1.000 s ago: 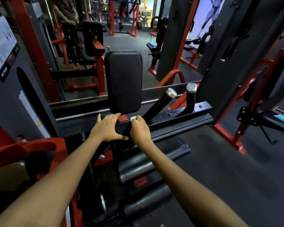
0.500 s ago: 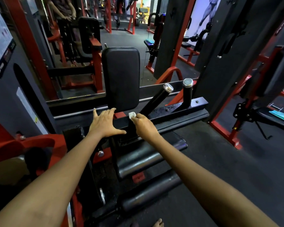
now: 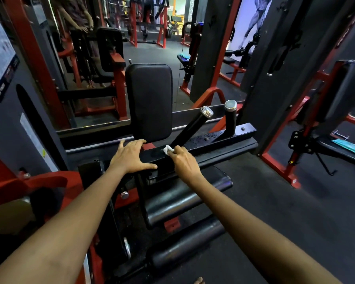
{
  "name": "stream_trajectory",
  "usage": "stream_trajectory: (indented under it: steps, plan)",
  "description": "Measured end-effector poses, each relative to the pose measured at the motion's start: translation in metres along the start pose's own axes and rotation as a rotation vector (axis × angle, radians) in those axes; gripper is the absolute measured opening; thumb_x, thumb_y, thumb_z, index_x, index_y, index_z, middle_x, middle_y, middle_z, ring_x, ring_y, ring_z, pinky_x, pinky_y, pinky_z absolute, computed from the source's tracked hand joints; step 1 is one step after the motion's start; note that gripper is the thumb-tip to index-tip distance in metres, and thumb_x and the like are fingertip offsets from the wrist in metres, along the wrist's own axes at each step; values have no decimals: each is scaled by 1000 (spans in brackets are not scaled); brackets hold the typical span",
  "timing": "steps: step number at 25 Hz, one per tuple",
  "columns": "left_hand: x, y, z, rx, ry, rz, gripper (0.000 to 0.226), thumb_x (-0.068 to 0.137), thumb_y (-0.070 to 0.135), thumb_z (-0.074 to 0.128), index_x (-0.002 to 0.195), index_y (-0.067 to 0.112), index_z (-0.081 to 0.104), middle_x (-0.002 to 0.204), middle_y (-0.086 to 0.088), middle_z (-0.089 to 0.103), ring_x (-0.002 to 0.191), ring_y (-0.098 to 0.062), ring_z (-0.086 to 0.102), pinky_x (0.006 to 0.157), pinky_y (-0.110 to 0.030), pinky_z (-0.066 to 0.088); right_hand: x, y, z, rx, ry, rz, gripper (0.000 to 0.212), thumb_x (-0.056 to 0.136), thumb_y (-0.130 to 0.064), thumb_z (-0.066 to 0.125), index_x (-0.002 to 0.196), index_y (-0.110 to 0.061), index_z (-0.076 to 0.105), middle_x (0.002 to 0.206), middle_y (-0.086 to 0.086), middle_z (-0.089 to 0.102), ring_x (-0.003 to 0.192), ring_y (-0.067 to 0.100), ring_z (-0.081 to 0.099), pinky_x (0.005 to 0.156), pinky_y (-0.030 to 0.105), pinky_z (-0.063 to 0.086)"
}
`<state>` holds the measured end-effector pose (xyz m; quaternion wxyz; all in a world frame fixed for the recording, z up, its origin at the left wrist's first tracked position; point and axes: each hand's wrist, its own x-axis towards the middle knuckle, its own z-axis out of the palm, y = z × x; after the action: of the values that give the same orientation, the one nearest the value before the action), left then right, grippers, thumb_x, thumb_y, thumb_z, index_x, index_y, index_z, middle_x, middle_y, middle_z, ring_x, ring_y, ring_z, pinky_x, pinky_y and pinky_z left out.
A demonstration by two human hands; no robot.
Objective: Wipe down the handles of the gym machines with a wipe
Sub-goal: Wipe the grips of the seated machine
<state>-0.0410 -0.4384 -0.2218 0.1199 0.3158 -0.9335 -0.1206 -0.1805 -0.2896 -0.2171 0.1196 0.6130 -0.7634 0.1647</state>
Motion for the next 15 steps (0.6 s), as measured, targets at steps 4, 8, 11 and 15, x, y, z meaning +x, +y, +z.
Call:
stream_trajectory:
  steps: [4,8,11,15]
  plan:
    - [-1,-1,3,6,26,45,99,60,78,63,136,17,42,136,1,50,129,-15,43,117,-40,14,-1,7,10,-13,151,39,25,68,-2,64,90,-9,74,72,7,56,65,27,55,50,31,48]
    - [-1,-2,5,9,62,75,91,62,76,64,129,17,47,128,2,53,124,-16,47,116,-40,17,-6,31,16,-35,211,106,21,68,-3,54,74,-8,73,73,6,61,68,27,55,57,31,47]
    - [0,-2,5,-1,59,75,89,63,74,65,129,17,47,128,2,53,123,-16,47,116,-41,17,5,32,13,189,190,407,25,75,9,49,84,1,71,84,15,57,76,34,57,61,31,46]
    - [2,-1,3,21,29,68,89,63,75,64,130,18,47,129,2,52,124,-16,46,115,-41,18,19,30,-2,552,64,649,18,84,2,51,87,6,69,81,21,57,77,29,56,63,22,34]
